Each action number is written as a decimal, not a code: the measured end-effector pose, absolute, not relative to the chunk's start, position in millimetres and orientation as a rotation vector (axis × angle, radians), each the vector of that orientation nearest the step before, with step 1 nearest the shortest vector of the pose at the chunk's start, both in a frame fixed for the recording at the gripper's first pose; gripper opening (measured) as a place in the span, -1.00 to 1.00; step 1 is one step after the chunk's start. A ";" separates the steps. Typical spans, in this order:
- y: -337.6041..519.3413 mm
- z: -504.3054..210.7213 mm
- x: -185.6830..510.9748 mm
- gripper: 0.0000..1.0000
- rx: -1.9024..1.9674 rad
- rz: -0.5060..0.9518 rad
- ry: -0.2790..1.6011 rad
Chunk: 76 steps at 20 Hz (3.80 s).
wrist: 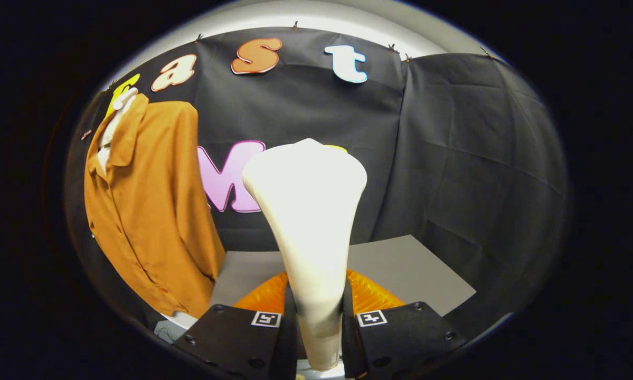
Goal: Iron the clothes twice with a garment steamer, once on the left side and once on the right side.
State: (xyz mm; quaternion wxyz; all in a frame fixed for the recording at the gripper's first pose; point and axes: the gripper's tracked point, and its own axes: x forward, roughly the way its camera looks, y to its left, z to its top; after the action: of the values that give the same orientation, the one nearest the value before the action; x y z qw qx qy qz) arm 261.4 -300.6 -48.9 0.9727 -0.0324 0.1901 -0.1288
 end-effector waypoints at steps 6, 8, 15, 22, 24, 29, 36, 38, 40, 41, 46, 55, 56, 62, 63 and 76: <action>-198.0 -38.1 239.6 -0.26 -0.041 -0.194 0.340; -153.8 -40.2 233.1 -0.26 -0.046 -0.161 0.329; -66.1 -46.0 249.8 -0.26 -0.061 -0.094 0.321; -41.0 -63.3 286.9 -0.26 -0.071 -0.121 0.354; -39.5 -71.3 294.9 -0.26 -0.065 -0.133 0.368; -39.2 -92.9 309.4 -0.26 -0.072 -0.148 0.408; -41.3 -134.0 312.3 -0.26 -0.067 -0.165 0.481; -42.1 -149.4 308.4 -0.26 -0.063 -0.170 0.513; -42.9 -163.1 303.6 -0.26 -0.057 -0.173 0.546; -43.6 -169.1 300.8 -0.25 -0.053 -0.174 0.561; -50.0 -198.9 292.8 -0.26 -0.036 -0.179 0.630; -60.6 -244.7 275.0 -0.26 -0.028 -0.171 0.768; -60.9 -247.4 272.9 -0.26 -0.027 -0.171 0.777; -71.0 -224.3 256.5 -0.25 -0.002 -0.205 0.733; -69.8 -215.2 255.3 -0.25 -0.003 -0.210 0.709; 79.6 -85.1 247.7 -0.26 -0.046 0.007 0.400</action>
State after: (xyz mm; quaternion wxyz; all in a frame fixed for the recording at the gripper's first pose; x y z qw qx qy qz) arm 247.7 79.6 -85.1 0.9798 -0.0227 0.1989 0.0033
